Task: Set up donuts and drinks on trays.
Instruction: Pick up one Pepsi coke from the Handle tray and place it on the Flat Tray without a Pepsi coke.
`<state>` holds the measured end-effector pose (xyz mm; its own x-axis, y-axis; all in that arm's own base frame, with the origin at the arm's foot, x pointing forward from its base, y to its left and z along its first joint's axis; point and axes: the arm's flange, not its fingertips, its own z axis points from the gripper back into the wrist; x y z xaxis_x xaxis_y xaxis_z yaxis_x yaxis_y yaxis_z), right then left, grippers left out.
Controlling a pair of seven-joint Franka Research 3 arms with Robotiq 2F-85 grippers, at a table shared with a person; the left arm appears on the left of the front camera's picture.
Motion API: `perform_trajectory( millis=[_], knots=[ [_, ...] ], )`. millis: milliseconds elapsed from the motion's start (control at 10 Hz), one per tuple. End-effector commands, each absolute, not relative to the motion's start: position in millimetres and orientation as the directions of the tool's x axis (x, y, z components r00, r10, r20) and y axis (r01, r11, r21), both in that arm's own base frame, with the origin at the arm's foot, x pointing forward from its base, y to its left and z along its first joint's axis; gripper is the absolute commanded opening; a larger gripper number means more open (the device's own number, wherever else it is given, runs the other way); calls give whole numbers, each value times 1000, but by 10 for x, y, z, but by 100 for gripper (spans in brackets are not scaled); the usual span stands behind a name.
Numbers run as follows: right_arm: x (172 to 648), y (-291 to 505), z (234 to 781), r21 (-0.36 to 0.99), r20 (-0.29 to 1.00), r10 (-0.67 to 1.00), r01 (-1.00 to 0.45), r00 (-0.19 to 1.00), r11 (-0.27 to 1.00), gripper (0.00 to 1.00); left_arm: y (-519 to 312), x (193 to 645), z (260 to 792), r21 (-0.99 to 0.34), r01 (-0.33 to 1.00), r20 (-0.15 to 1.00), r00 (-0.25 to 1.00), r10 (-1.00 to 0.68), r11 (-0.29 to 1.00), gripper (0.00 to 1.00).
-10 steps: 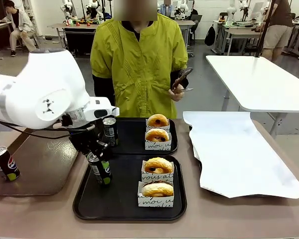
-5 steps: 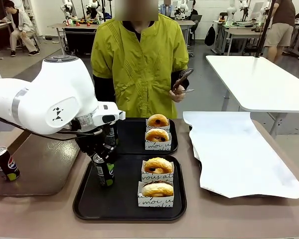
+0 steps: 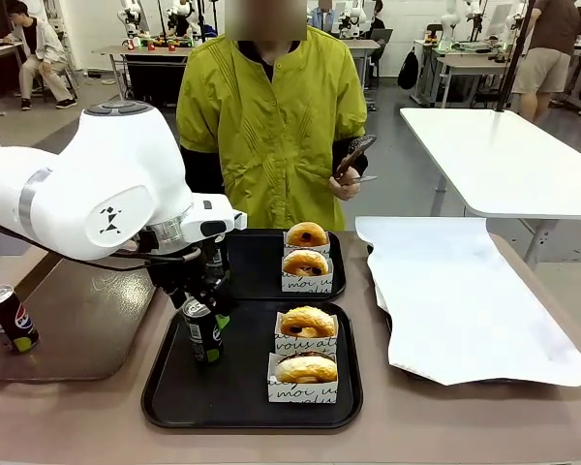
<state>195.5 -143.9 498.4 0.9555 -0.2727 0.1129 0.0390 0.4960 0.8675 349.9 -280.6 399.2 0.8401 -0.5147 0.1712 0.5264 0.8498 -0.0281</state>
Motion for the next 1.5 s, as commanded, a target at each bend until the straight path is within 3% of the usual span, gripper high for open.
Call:
perform_trajectory(
  millis=[0, 500, 900, 1400],
  knots=[
    [1964, -1438, 4987, 874, 128, -268, 19, 955, 485, 100, -2805, 3342, 4159, 11, 512, 147, 849, -508, 859, 100],
    [1964, -1438, 4987, 874, 128, -268, 19, 955, 485, 100, -1824, 3291, 5243, 37, 384, 196, 902, -384, 922, 100],
    [1964, -1438, 4987, 874, 128, -268, 19, 955, 485, 100, -922, 3572, 5251, 4, 273, 178, 947, -269, 962, 100],
    [1964, -1438, 4987, 874, 128, -268, 19, 955, 485, 100, -990, 3516, 5332, -2, 267, 194, 946, -261, 964, 100]
  ],
)
